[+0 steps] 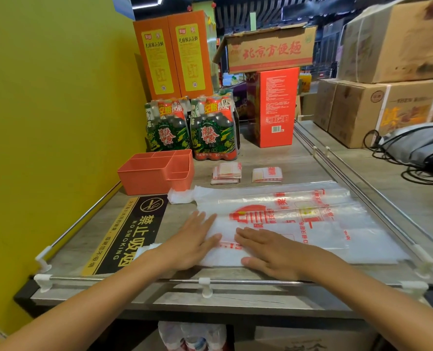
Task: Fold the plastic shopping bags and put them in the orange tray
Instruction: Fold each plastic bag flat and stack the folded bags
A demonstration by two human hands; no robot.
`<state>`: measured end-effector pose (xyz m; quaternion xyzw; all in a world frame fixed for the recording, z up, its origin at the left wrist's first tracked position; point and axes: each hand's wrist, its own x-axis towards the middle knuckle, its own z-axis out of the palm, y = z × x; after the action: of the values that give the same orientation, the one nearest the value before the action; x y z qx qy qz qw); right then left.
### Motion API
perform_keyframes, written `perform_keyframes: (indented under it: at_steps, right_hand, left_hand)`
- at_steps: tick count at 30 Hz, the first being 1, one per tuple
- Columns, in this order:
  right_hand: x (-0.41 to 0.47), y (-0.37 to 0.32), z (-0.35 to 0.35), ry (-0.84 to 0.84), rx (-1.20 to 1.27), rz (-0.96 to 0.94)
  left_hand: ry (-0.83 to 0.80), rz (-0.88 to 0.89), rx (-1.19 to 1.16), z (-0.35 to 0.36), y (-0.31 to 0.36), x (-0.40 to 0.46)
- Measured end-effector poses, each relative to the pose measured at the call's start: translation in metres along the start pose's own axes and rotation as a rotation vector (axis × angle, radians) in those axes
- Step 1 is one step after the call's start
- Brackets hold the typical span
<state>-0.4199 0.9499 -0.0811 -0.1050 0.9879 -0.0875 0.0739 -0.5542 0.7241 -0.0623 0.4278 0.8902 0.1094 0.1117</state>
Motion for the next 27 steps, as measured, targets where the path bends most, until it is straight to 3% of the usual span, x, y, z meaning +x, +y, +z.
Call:
perform_keyframes:
  at_steps: [4,12,16,19,22,27]
  right_hand:
    - [-0.001,-0.001,-0.001,-0.018,0.037,0.021]
    - [-0.007,-0.006,-0.004,-0.014,0.098,0.028]
    - [-0.009,-0.006,-0.005,-0.006,0.137,0.039]
    - [-0.008,-0.007,-0.007,-0.002,0.157,0.035]
    - [-0.009,-0.011,-0.009,0.018,0.181,0.038]
    - [-0.015,-0.001,-0.009,0.154,0.188,0.096]
  left_hand:
    - [0.015,-0.107,-0.214,-0.007,0.009,-0.002]
    - [0.402,-0.364,-1.15,-0.019,0.016,0.005]
    - [0.271,-0.324,-1.58,-0.022,0.034,-0.001]
    - [0.21,-0.312,-1.586,-0.008,0.055,0.003]
    - [0.357,-0.41,-1.569,0.005,0.066,0.017]
    - [0.613,-0.478,-1.302,-0.005,0.058,0.02]
